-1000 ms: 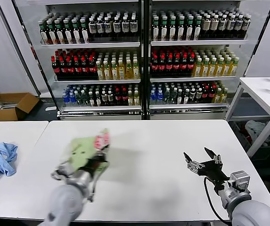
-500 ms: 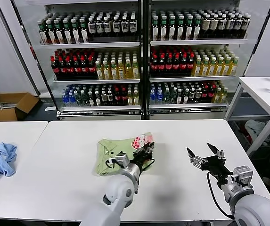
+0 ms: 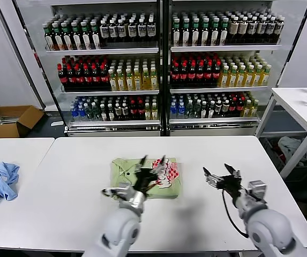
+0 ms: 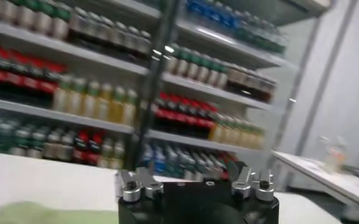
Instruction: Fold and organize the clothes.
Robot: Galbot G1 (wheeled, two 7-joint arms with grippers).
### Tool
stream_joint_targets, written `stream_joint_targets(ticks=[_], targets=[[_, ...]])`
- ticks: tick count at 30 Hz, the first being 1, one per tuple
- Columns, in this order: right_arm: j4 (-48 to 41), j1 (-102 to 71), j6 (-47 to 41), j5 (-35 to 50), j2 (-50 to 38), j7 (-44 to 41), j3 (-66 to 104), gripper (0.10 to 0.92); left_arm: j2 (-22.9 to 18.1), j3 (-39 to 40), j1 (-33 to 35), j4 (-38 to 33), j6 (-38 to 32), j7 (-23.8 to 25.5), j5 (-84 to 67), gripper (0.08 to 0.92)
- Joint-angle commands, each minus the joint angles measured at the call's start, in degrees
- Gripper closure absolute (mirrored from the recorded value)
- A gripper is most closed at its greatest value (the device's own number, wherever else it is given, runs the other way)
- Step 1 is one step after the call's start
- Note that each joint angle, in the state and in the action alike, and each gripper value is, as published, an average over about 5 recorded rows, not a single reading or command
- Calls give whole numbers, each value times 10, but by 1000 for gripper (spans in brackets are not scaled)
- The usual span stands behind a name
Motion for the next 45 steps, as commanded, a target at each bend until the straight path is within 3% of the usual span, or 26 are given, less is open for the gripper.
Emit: stream_joint_targets(ticks=[1,4,10,22,33,40,45], targets=[[-184,187,-40,1,120,38,-225,203,69,-196,156,-112,-37,-2,1,237],[-206,198,-42,-10,136,43,-253,203,72,-210,180,-128,-38,-3,-2,189],[-236,201,-41,-12,153,49,-262,236,67,-212,206,-162,-36,0,-23,177],[-221,178,-41,-7,136,63,-227,571,66,-199,228,-186,-35,4,-36,177],[-212,166,-10,-26,47,37,-163,882,73,-197,233,-209,-43,8,-53,177],[-181,136,-8,-68,12,-27,-111,910,84,-197,234,-210,-51,6,-41,177],[-144,112,32,-113,12,-36,-94,829,88,-198,235,-213,-49,7,-32,177]])
